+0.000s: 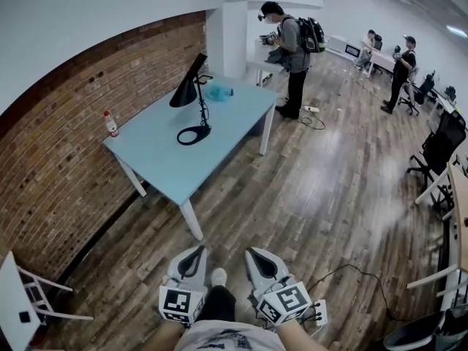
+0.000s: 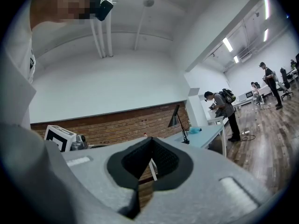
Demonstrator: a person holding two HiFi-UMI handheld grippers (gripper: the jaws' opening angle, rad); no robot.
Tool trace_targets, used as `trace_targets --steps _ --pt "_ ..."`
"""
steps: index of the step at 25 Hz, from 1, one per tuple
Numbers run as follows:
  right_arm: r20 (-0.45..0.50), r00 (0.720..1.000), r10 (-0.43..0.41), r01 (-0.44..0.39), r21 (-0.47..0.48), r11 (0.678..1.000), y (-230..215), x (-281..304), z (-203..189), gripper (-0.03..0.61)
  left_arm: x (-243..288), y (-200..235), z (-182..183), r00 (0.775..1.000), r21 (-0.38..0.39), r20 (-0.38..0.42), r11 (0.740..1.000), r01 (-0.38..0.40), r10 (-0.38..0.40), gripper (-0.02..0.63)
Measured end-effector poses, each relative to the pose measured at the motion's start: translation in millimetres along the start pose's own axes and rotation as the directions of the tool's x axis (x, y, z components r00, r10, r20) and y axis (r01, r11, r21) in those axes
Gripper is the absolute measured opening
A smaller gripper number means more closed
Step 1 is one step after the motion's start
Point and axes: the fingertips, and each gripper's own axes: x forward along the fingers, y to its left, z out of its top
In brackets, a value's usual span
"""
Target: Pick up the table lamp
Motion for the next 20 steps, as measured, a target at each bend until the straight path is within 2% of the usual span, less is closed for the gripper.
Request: trace_targets --steps 9,20 --pt "-0.015 1.000 -0.019 0.019 0.004 1.000 -70 131 16 -0.002 121 83 7 0.999 -0.009 -0.023 1.000 0.028 -0.028 -0.008" --pt "-0.013 1.000 -0.005 0.004 -0.028 1.000 -113 284 38 -0.002 234 199 21 1.000 -0.017 -0.003 1.000 0.022 -0.022 -0.008"
